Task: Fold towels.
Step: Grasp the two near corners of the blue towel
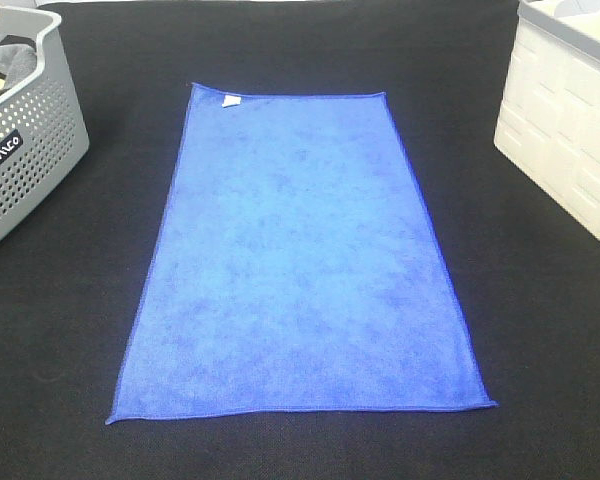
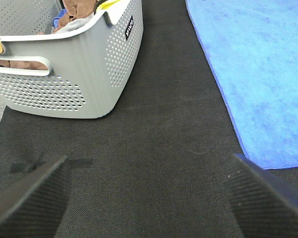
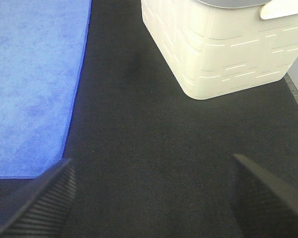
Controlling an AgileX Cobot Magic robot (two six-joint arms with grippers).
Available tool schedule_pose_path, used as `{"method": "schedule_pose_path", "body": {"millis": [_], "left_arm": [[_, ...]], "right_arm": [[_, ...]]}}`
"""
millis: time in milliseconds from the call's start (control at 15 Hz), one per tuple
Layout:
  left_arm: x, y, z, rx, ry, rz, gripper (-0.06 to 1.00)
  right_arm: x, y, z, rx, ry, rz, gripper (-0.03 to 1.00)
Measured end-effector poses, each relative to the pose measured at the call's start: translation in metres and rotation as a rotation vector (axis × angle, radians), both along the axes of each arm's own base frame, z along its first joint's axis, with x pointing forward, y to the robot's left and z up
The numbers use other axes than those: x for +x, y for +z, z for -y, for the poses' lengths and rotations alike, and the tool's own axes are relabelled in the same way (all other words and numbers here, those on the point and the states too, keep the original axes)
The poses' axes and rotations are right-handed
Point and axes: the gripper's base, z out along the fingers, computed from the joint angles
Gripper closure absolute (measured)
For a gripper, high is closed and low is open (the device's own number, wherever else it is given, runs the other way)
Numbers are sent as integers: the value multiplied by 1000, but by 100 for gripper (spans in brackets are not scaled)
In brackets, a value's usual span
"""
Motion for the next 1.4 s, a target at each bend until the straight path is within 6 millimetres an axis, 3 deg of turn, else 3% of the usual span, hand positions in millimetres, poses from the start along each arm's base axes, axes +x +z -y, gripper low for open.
{"method": "schedule_pose_path", "body": {"millis": [1400], "left_arm": [[0, 0, 0, 0, 0, 0, 14]], "right_arm": [[0, 0, 0, 0, 0, 0, 19]]}}
